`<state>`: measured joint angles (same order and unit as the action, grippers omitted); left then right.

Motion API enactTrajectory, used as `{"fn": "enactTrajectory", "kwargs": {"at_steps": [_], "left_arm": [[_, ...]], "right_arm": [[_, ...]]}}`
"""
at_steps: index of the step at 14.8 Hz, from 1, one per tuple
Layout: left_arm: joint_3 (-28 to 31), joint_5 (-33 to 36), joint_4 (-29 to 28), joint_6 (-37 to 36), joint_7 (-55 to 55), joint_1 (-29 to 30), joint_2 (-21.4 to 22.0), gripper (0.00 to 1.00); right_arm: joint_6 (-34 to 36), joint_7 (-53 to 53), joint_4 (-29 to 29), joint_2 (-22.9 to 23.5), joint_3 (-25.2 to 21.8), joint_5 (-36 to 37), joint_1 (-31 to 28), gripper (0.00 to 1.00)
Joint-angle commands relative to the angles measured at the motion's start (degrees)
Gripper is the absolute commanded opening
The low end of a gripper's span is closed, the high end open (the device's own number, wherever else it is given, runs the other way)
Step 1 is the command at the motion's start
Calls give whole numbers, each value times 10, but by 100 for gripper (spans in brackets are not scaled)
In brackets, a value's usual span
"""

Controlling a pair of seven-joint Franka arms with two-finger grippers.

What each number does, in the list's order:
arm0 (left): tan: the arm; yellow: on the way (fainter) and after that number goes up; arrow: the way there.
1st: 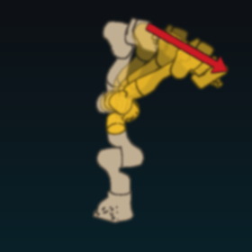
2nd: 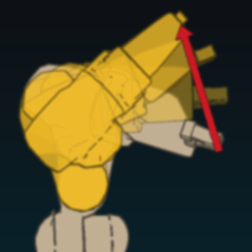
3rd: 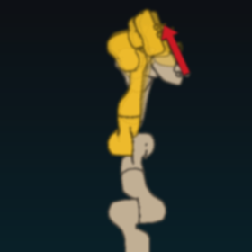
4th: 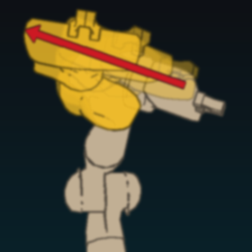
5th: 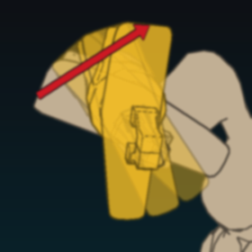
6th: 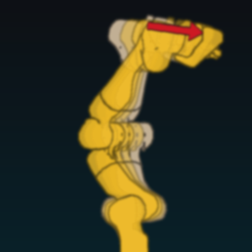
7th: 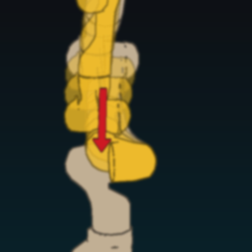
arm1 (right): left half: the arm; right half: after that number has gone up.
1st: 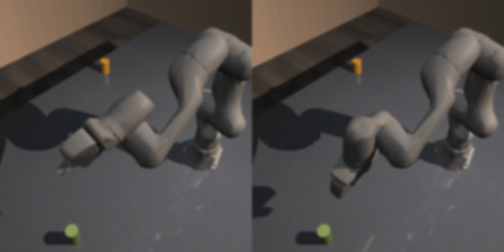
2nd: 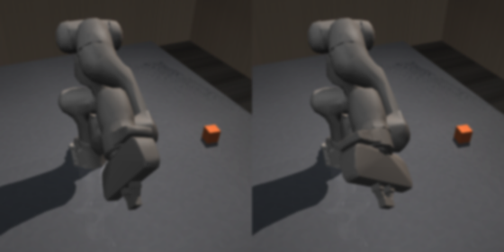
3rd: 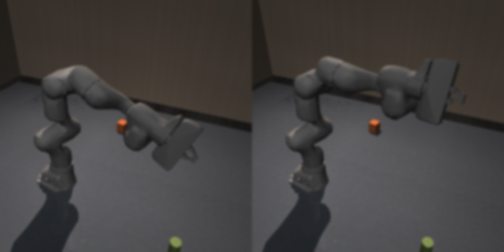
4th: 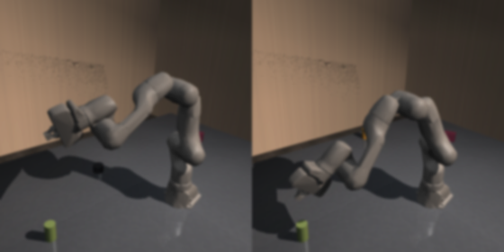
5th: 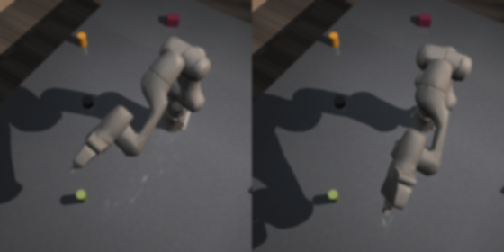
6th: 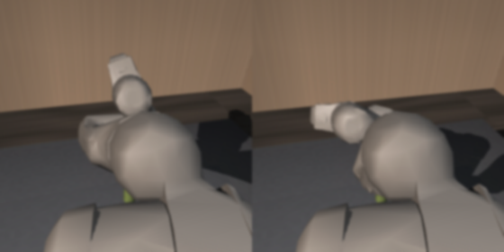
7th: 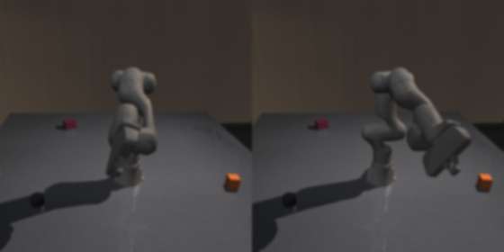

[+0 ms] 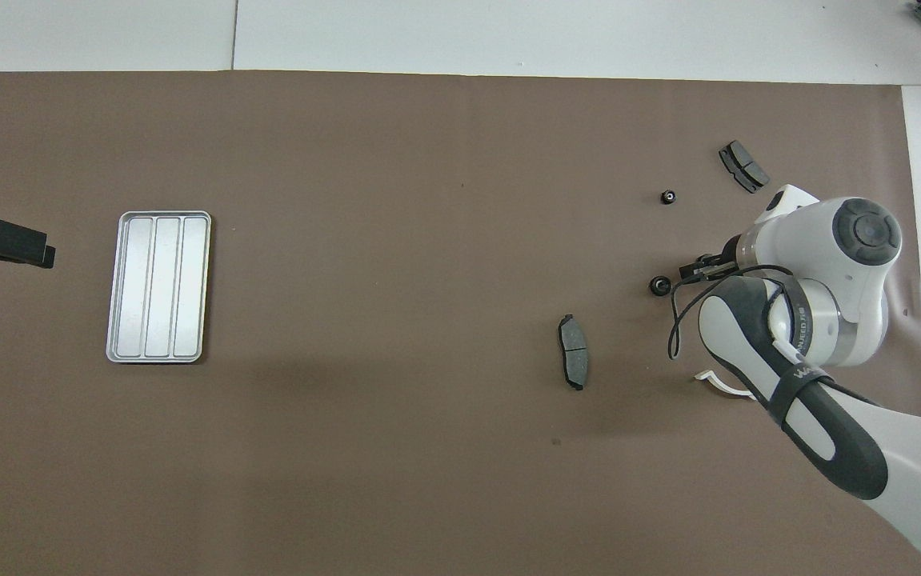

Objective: Pick bearing gear from pile to tray
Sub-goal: 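Carry the gear with the right gripper toward the table center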

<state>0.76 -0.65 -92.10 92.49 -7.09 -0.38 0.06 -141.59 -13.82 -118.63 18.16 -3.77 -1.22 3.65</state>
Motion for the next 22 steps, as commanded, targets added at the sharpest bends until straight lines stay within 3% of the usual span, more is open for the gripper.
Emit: {"fn": "enactTrajectory", "kwargs": {"at_steps": [1,3,4,5,10,13,15,18,22], "left_arm": [[-3,-3,-14,1,-5,6,15,100],[-3,-3,-14,1,-5,6,15,100],[-3,-3,-14,2,-5,6,15,100],[-3,-3,-14,1,-5,6,15,100],[-3,-3,-14,1,-5,6,15,100],[-3,-3,-14,2,-5,6,15,100],[-3,-3,-14,2,-5,6,15,100],[-3,-3,-14,1,-5,6,15,100],[-3,-3,-14,2,-5,6,15,100]], "right_arm": [[-11,-16,-7,-5,1,-19,0,57],[-11,-17,-6,-5,1,-19,-1,32],[-10,-16,-7,-5,1,-19,-1,10],[-9,-15,-6,-5,1,-19,0,0],[17,4,11,-8,2,-19,1,0],[166,100,116,-21,13,-19,32,0],[204,173,166,-21,13,-17,80,0],[199,289,198,-11,13,-19,165,0],[192,436,279,59,13,-16,253,0]]}}
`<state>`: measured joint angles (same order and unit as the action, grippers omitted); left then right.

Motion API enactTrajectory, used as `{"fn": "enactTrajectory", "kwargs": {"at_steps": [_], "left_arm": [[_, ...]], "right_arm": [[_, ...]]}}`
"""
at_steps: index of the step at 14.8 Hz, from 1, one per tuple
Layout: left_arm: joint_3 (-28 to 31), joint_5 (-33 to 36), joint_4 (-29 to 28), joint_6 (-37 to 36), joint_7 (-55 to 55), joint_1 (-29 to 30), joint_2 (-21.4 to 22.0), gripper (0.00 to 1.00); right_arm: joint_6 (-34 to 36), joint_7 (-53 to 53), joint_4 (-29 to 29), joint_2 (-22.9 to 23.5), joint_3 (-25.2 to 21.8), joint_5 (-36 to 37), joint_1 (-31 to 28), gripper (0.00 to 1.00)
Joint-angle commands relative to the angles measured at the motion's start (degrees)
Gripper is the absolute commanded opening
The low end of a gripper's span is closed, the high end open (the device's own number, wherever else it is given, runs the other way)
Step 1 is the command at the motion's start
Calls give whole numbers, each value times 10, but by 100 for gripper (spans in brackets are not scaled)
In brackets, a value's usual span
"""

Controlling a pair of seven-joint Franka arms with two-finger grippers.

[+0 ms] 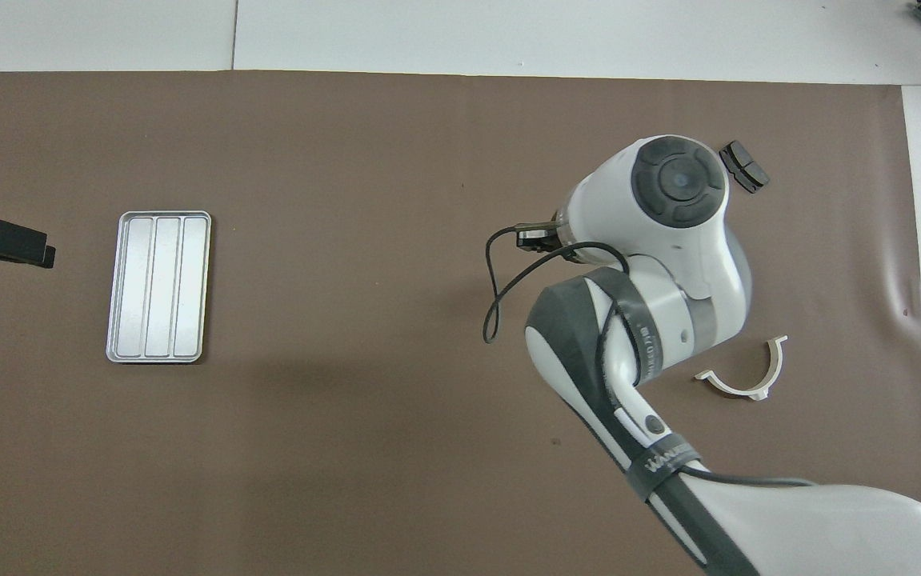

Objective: Pick bearing gear from pile to tray
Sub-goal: 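Carry the gear with the right gripper toward the table center, then release the gear with the right gripper while the left gripper reaches over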

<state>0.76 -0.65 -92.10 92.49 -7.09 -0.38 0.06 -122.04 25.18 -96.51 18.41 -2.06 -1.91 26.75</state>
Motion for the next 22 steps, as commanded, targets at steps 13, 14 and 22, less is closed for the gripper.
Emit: {"fn": "enactTrajectory", "kwargs": {"at_steps": [13,14,22], "left_arm": [[-3,-3,-14,5,-3,5,20,100],[-3,-3,-14,5,-4,6,20,100],[-9,-3,-14,9,-3,-7,16,100]], "right_arm": [[-89,224,136,198,-4,20,141,0],[-97,224,126,196,-4,20,141,8],[-68,214,128,144,-13,38,101,100]]}}
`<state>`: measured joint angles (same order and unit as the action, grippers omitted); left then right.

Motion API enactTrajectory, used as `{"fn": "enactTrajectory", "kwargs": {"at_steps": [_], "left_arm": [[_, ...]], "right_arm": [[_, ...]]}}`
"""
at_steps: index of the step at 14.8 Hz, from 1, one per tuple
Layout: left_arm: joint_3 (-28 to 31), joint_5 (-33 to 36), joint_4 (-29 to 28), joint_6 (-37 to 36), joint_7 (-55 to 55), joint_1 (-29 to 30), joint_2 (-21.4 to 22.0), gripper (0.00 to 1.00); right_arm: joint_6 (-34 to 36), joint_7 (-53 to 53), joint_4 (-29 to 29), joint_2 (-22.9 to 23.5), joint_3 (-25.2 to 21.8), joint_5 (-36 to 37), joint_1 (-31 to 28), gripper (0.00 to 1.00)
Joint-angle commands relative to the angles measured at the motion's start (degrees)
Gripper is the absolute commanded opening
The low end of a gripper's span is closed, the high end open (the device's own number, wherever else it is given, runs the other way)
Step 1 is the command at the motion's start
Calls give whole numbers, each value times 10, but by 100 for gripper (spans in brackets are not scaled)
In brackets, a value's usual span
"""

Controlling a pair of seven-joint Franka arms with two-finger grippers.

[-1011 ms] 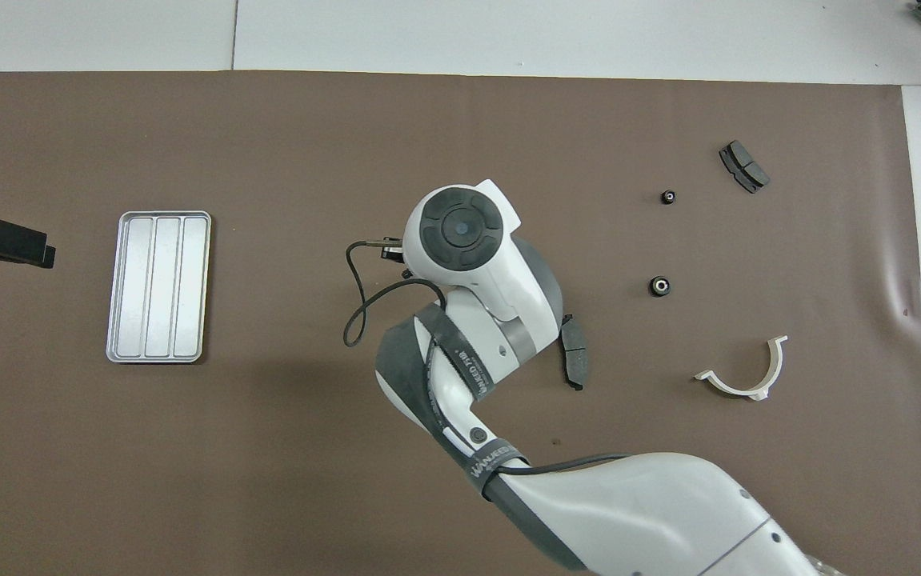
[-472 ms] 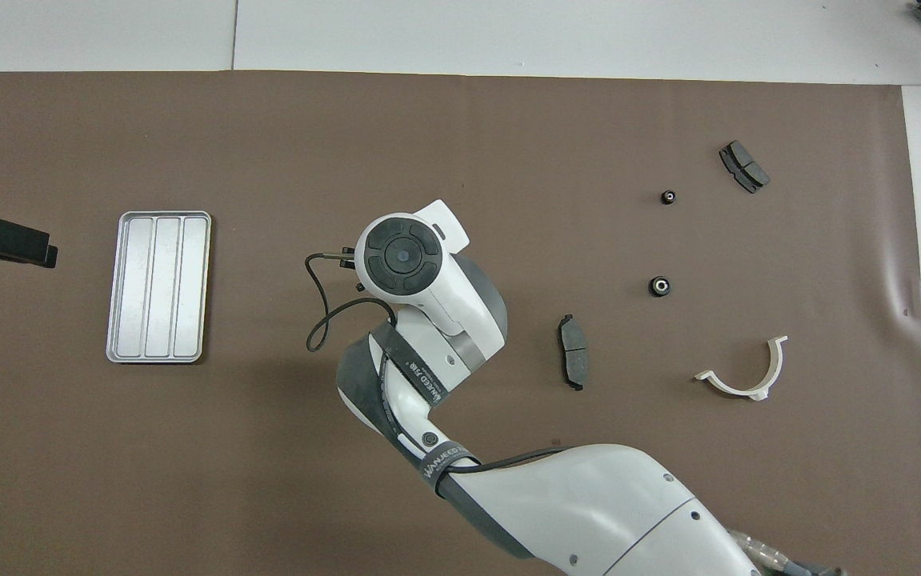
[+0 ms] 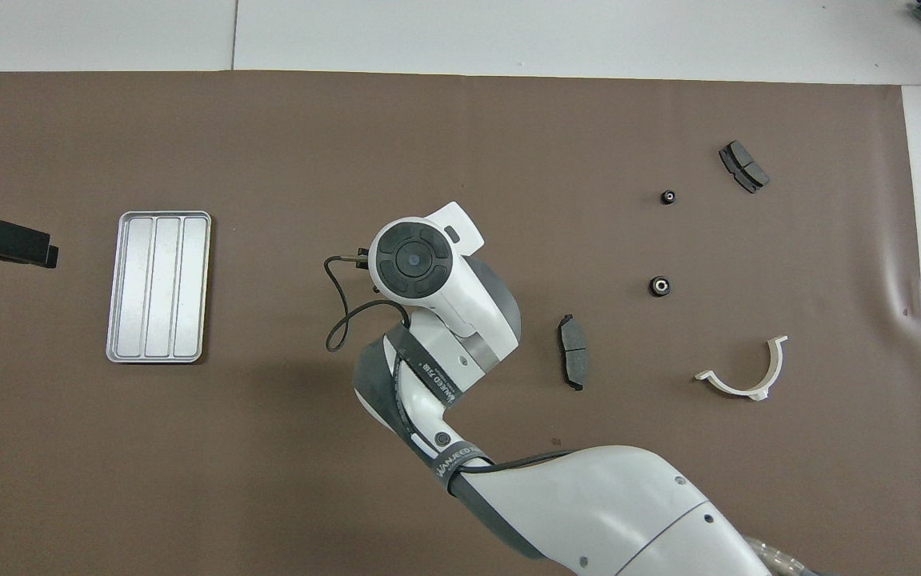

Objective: Pick bearing gear from pile to tray
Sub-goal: 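Release the gear with the right gripper while the left gripper reaches over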

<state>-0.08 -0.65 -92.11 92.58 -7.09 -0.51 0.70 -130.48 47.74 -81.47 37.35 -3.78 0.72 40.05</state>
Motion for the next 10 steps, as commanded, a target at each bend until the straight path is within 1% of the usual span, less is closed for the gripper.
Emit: {"fn": "enactTrajectory", "kwargs": {"at_steps": [1,3,4,7,9,10], "left_arm": [[-1,-3,-15,13,-2,-21,6,100],[0,-3,-29,39,4,-46,1,100],[0,-2,-41,61,24,-68,-4,100],[0,24,-52,120,120,-141,-45,100],[0,25,-53,154,172,-178,-75,100],[0,26,-52,173,198,-194,-90,100]], "right_arm": [[38,-34,-27,-67,4,10,-50,100],[86,-109,-53,-113,5,10,-87,100],[96,-155,-80,-138,5,10,-105,100],[95,-321,-182,-206,6,7,-170,100],[88,-418,-234,-230,7,-2,-210,100],[74,-452,-261,-238,7,-4,-221,100]]}}
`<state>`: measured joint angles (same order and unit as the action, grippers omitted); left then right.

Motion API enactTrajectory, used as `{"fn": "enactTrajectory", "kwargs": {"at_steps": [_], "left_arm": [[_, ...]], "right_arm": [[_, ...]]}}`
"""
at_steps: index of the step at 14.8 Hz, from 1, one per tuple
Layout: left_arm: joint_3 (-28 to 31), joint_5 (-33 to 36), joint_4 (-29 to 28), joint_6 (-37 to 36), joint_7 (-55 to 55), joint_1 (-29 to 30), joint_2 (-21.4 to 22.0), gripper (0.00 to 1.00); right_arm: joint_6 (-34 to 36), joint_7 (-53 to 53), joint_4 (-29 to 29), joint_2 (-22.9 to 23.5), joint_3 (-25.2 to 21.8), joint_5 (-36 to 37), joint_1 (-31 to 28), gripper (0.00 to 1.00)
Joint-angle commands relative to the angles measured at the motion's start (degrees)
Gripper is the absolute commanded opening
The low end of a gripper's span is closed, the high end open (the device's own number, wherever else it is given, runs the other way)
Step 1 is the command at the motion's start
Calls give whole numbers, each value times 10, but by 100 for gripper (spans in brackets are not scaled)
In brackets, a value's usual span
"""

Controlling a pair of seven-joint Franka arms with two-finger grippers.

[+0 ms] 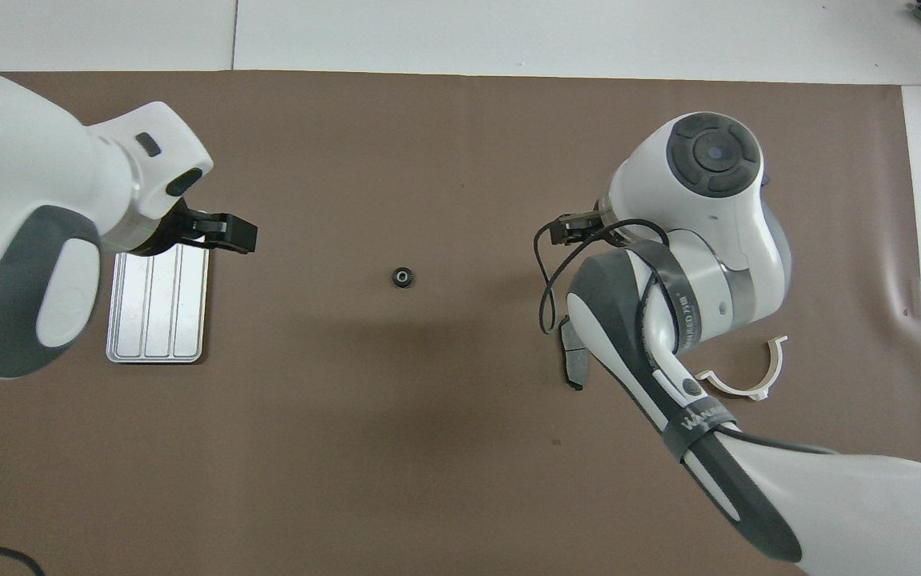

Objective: Pick bearing gear from pile to tray
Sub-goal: 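Lower the left gripper onto the gear at center and grasp it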

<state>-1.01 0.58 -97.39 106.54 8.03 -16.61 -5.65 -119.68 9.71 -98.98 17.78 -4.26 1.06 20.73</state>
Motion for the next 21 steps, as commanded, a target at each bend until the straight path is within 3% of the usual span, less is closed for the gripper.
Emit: {"fn": "enactTrajectory", "kwargs": {"at_steps": [1,4,7,11,14,18,21], "left_arm": [[9,14,-1,58,66,-47,-41,100],[9,14,-10,87,97,-68,-56,100],[9,16,-4,148,142,-104,-119,100],[9,37,0,198,169,-129,-172,100],[9,37,-4,234,177,-141,-202,93],[7,36,-32,287,193,-149,-212,81],[7,36,-54,301,193,-155,-208,81]], "right_arm": [[-68,-100,-118,-52,12,-7,-41,100],[-178,-156,-213,-68,12,-6,-68,100],[-235,-202,-246,-59,12,-6,-97,100],[-238,-213,-253,-53,13,-12,-108,100],[-240,-212,-263,-52,13,-14,-103,100],[-253,-213,-271,-49,12,-15,-102,72],[-249,-217,-273,-49,12,-15,-103,69]]}}
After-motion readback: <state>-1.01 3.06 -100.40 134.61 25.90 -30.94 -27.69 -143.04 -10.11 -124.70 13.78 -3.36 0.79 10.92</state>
